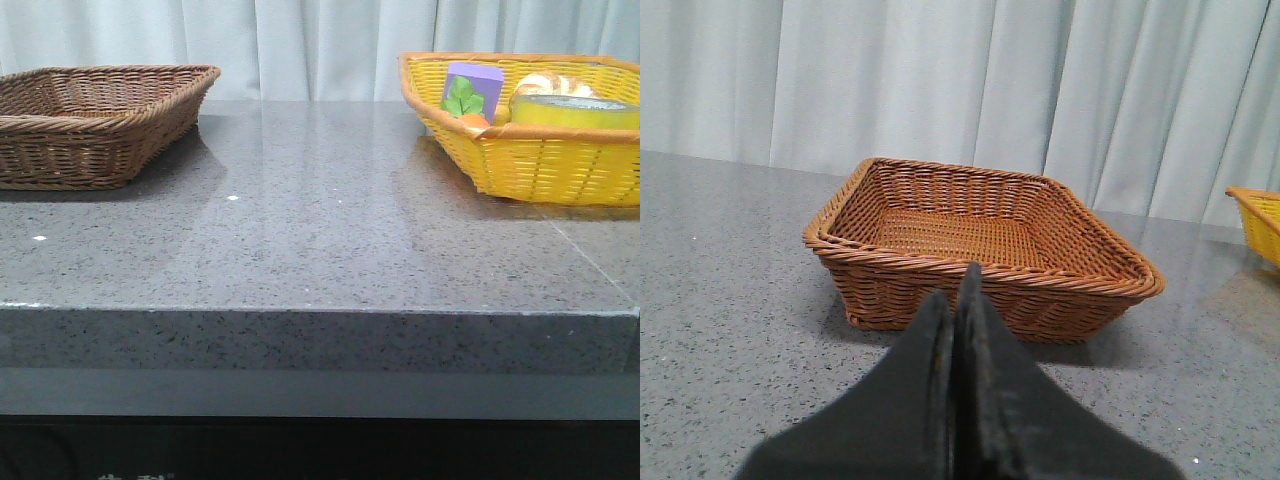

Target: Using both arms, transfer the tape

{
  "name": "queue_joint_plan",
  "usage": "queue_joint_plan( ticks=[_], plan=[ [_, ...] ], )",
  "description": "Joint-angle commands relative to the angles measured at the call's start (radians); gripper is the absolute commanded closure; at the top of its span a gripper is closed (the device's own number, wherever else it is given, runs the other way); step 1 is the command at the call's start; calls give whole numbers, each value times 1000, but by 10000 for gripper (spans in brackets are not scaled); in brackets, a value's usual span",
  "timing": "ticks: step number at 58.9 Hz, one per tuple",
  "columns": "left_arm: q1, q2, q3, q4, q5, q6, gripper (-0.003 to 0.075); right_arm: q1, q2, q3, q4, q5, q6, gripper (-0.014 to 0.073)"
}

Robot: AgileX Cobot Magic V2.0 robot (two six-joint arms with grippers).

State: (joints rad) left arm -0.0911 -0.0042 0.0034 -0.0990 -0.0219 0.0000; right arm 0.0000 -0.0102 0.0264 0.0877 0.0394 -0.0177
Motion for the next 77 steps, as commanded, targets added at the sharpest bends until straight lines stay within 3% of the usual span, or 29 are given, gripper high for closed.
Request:
queue_joint_plan(
  ticks=[1,49,57,77],
  plan=[
    [0,-17,8,-7,-83,0,741,-4,-23,-6,-7,-75,-5,660],
    [0,-17,-8,-7,-114,0,741,-4,-23,-18,12,-127,-5,660],
    [0,-15,-78,-7,-97,0,741,-4,-23,-96,31,-71,-5,660],
    [0,48,-423,42,114,0,741,-4,72,-453,30,202,-5,660]
  ],
)
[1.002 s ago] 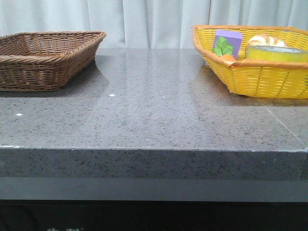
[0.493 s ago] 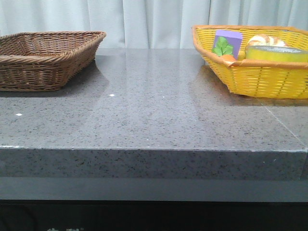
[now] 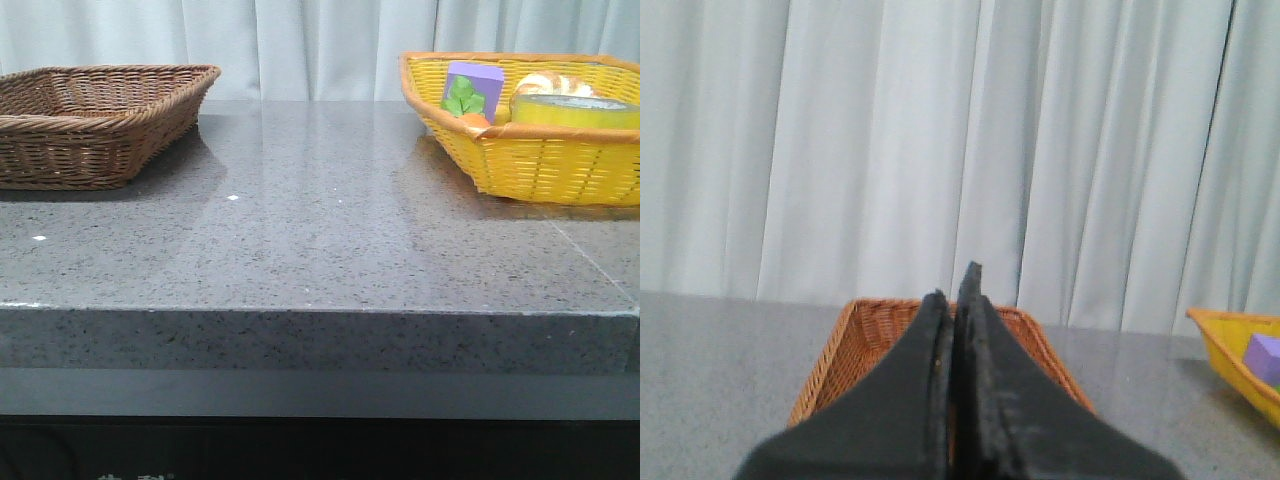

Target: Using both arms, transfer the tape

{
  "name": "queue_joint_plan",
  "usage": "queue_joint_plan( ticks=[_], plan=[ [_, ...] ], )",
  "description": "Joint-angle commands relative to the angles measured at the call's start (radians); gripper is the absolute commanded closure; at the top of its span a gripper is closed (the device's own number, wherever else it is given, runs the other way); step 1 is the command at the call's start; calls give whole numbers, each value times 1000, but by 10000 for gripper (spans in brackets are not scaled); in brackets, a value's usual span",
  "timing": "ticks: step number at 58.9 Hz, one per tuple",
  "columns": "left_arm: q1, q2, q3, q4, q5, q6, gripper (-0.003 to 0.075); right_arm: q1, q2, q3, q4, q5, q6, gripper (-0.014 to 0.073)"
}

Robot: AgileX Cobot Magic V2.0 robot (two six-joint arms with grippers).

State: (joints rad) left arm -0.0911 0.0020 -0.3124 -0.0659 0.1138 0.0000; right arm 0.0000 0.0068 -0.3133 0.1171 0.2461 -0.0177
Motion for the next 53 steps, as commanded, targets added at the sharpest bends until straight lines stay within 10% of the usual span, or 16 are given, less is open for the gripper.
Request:
queue_joint_plan(
  ticks=[1,24,53],
  plan=[
    [0,49,-123,9,-14,0,741,-4,64,-137,0,10,-5,660],
    [0,402,-522,9,309,0,741,-4,413,-516,0,282,-5,660],
    [0,711,-533,1,314,0,741,-4,695,-532,0,310,-5,660]
  ],
)
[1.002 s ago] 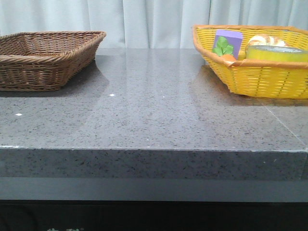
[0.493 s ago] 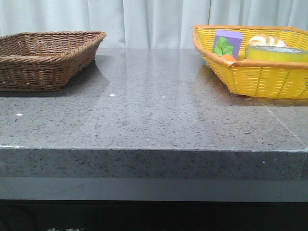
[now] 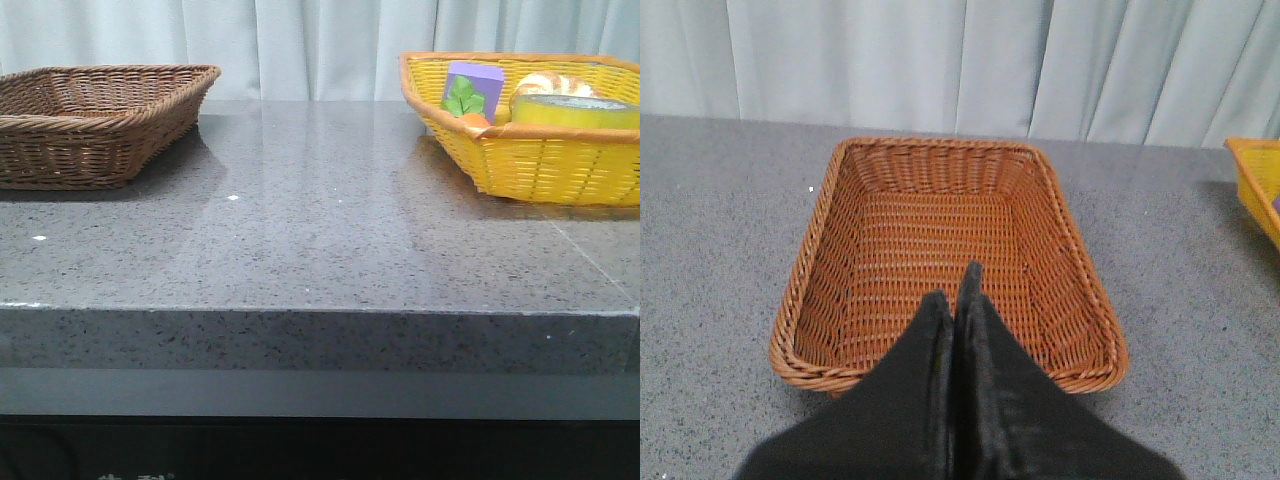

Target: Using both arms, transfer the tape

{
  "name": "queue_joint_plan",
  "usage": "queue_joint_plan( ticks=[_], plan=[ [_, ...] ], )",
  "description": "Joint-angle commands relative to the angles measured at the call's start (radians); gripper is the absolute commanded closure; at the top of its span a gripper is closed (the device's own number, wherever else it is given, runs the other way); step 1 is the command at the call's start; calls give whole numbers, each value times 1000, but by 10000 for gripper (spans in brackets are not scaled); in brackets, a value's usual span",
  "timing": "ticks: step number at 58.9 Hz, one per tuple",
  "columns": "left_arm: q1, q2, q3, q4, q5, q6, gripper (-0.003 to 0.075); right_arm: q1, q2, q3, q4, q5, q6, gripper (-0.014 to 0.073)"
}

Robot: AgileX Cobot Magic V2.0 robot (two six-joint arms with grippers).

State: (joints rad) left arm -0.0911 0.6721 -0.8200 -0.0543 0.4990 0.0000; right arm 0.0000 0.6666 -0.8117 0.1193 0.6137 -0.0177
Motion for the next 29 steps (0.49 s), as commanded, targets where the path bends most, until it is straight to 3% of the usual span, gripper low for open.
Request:
queue_joint_plan(
  ticks=[1,11,16,20,29],
  plan=[
    [0,53,-25,-10,-68,0,741,-4,44,-34,-2,-56,-5,660],
    [0,137,-25,-2,-62,0,738,-4,107,-34,-30,-32,-6,650],
    [0,155,-25,17,-62,0,677,-4,130,-34,-45,-22,-6,557],
    [0,166,-25,27,-66,6,551,-4,146,-34,-46,-21,-6,421],
    [0,168,-25,31,-80,6,192,-4,165,-34,-46,-21,-6,113]
  ],
)
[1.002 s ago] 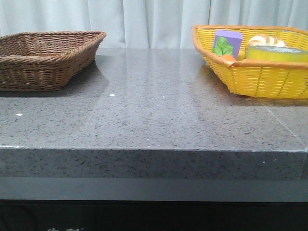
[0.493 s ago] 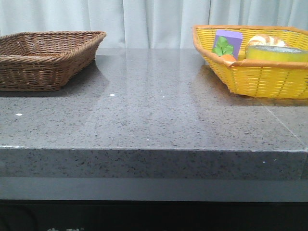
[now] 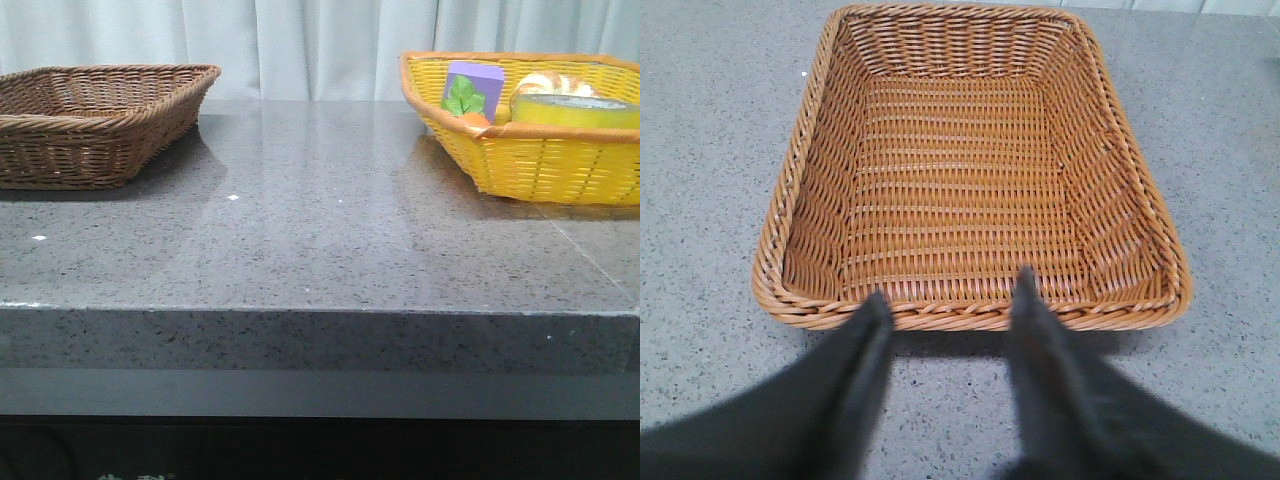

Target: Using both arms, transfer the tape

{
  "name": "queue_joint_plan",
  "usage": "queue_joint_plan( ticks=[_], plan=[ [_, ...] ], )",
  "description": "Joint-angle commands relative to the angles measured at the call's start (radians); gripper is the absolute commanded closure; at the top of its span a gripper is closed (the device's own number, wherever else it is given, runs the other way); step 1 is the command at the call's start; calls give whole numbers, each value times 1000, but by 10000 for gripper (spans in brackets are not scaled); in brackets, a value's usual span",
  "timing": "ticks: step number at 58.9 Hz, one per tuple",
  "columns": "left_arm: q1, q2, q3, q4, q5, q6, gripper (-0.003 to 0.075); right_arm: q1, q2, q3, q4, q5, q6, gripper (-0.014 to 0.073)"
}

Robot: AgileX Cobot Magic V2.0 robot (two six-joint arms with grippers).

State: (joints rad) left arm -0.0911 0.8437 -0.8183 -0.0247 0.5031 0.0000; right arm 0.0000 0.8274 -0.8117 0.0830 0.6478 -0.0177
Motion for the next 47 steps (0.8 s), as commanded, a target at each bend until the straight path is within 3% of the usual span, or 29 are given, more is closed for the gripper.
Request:
queue_joint_plan(
  ticks=[1,4,17,31,47],
  plan=[
    [0,-4,-27,2,-84,6,174,-4,6,-34,-10,-55,-6,95],
    [0,-4,-27,2,-84,6,137,-4,11,-34,-10,-55,-6,55],
    [-44,-4,-27,-28,-101,14,169,-24,84,-96,-10,-45,26,52],
    [-277,-4,-28,-28,-112,28,210,-104,252,-291,9,47,37,52],
    [-532,-4,-28,-28,-114,28,210,-112,489,-559,38,171,37,52]
  ],
)
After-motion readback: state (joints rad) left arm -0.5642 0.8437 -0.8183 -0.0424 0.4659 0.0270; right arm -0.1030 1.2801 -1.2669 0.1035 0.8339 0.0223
